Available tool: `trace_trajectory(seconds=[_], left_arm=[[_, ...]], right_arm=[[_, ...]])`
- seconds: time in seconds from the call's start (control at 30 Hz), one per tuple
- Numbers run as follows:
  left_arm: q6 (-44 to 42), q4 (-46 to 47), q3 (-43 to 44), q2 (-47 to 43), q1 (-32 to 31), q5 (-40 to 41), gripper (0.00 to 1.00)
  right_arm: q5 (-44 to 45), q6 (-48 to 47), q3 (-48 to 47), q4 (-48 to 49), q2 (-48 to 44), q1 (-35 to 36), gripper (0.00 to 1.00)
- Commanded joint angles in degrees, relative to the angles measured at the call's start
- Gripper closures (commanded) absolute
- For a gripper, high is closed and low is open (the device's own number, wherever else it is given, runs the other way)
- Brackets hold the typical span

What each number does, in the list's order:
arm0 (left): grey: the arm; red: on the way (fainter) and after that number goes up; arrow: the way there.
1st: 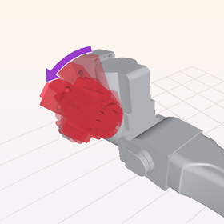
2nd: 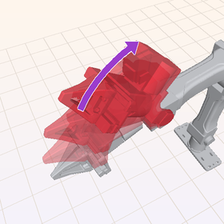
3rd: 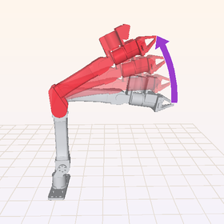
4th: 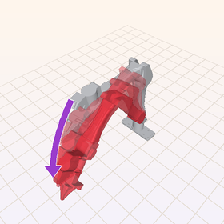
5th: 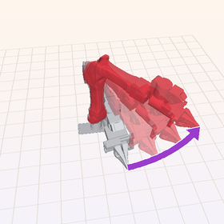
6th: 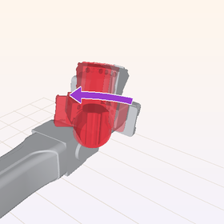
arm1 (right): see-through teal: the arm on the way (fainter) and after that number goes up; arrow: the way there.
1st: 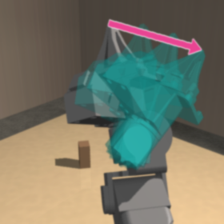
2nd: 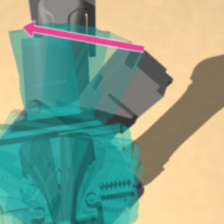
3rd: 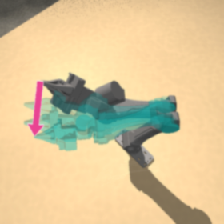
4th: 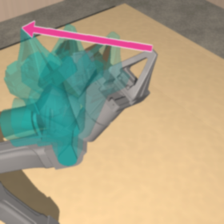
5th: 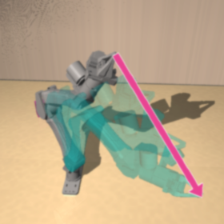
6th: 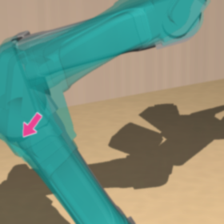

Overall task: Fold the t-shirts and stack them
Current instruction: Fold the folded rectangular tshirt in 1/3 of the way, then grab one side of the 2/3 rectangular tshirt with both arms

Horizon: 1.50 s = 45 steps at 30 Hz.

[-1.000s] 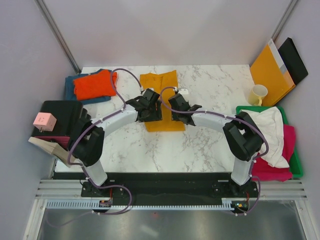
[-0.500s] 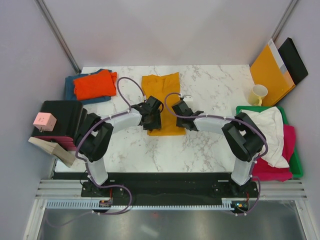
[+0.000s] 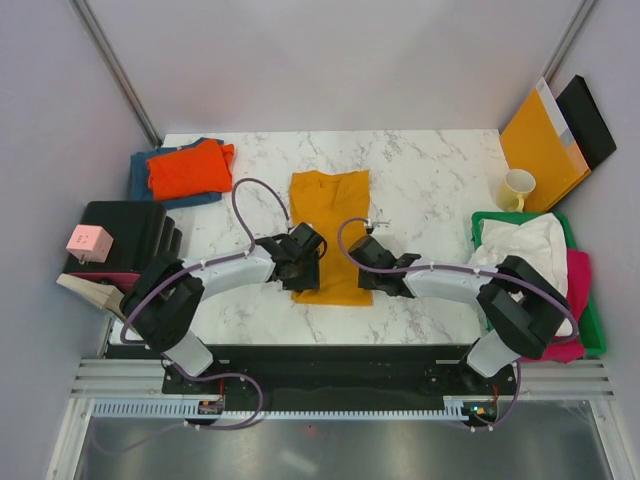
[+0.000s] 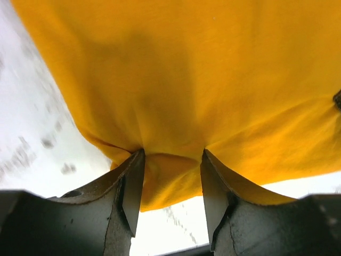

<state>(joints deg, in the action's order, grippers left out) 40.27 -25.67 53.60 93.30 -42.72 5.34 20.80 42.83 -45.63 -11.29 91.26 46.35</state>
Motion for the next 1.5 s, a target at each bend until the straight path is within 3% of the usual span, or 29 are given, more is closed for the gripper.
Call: trace_trajectory(seconds=[0.0, 0.17, 0.3, 0.4, 0.7, 1.13, 1.23, 1.47], left_arm=[[6.21, -5.88, -4.55, -5.48, -5.70, 0.19, 0.47], [8.68, -6.50, -5.70, -9.26, -10.62, 4.05, 0.43], [9.03, -6.23, -6.23, -18.13, -11.68, 10.03, 0.15], [8.95, -5.71, -7.55, -22.89, -11.60, 11.09, 0.07], [18.43, -4.65, -17.56, -28.34, -15.28, 8.72, 0.11], [24.68, -1.40, -20.38, -25.98, -18.45, 12.06, 0.13], [24.68, -0.35, -19.86, -24.05, -18.45, 12.85, 0.18], [25.03, -0.17, -18.19, -17.99, -18.45, 14.70, 0.41]], right_arm=[[-1.81, 4.19, 4.93, -9.98, -2.31, 2.34, 0.66], [1.96, 4.20, 4.59, -12.09, -7.14, 2.69, 0.56], [5.74, 3.31, 2.13, -13.49, -14.25, 3.05, 0.44], [5.83, 3.66, 2.20, -15.95, -17.07, 3.31, 0.43], [4.60, 9.37, 13.88, -14.81, -26.12, 8.14, 0.44], [5.57, 9.38, 14.60, -14.37, -27.98, 10.69, 0.44], [5.83, 8.85, 14.07, -14.46, -28.33, 10.78, 0.44], [6.36, 8.32, 14.16, -15.69, -30.53, 10.69, 0.44]])
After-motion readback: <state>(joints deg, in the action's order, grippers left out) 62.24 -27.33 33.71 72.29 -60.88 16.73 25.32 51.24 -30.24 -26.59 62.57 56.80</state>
